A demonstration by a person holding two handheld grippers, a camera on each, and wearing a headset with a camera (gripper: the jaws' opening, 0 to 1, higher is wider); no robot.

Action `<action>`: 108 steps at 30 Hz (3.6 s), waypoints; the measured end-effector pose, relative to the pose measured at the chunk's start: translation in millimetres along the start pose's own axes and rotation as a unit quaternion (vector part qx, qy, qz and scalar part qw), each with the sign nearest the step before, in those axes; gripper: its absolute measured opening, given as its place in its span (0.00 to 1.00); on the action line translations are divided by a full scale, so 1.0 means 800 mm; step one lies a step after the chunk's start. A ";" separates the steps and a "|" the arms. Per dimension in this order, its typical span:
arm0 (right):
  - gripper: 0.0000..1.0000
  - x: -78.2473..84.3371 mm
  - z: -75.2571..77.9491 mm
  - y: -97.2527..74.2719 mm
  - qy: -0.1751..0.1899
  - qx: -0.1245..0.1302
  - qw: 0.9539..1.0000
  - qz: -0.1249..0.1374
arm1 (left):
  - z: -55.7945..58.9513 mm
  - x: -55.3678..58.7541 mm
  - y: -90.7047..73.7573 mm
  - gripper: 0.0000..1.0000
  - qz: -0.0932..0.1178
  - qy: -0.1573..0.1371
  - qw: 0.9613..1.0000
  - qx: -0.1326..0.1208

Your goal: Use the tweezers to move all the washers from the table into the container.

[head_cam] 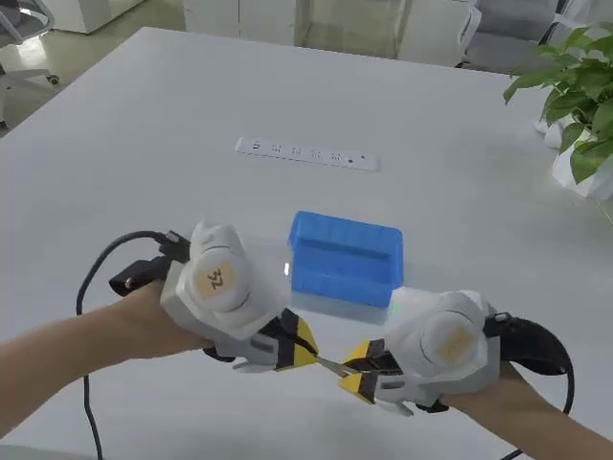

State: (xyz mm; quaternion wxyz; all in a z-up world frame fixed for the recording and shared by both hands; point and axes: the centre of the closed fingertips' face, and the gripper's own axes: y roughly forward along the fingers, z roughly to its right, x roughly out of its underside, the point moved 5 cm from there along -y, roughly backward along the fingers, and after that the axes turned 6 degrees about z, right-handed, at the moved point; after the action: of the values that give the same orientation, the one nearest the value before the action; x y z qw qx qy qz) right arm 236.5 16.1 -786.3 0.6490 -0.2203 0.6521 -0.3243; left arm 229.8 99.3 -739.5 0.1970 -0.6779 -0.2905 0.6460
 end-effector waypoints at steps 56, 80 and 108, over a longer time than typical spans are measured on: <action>0.56 -0.023 -0.023 -0.200 0.300 0.238 0.886 0.261 | -0.012 0.091 0.045 0.08 -0.170 -0.060 0.980 -0.080; 0.77 -0.010 -0.004 -0.206 0.315 0.278 0.875 0.240 | 0.006 0.024 -0.108 0.99 0.037 -0.339 0.891 -0.300; 0.99 0.012 -0.002 -0.213 0.342 0.343 0.848 0.214 | 0.027 -0.012 -0.205 0.99 0.117 -0.283 0.803 -0.511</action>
State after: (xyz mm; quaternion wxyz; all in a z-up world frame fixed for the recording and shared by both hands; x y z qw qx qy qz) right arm 211.7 -108.6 -672.1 0.4728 0.2861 0.7109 -0.4350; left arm 185.3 214.3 -628.6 -0.3454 -0.4961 -0.5400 0.5856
